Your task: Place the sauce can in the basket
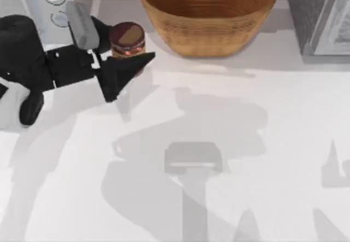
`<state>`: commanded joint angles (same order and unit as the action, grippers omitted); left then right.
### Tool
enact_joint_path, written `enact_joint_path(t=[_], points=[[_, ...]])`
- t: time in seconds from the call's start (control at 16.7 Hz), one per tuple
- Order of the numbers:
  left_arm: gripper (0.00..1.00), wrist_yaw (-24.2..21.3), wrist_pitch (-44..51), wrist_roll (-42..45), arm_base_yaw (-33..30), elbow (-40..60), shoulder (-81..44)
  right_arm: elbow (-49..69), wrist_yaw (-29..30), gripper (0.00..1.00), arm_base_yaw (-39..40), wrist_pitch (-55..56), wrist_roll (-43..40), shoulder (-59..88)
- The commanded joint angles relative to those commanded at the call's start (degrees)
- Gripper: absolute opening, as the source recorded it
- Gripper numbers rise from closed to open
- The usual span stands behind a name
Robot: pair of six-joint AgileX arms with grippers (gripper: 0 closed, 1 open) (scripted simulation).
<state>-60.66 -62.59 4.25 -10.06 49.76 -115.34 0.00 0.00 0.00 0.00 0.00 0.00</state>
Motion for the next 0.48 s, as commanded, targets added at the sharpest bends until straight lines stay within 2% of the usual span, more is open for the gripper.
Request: enact_joint_path(t=[0.48], points=[[0.00,28.2,23.5,-2.9,-10.4,34.6,-7.5,0.0,0.0,1.00,0.0,0.0,0.0,0.0]])
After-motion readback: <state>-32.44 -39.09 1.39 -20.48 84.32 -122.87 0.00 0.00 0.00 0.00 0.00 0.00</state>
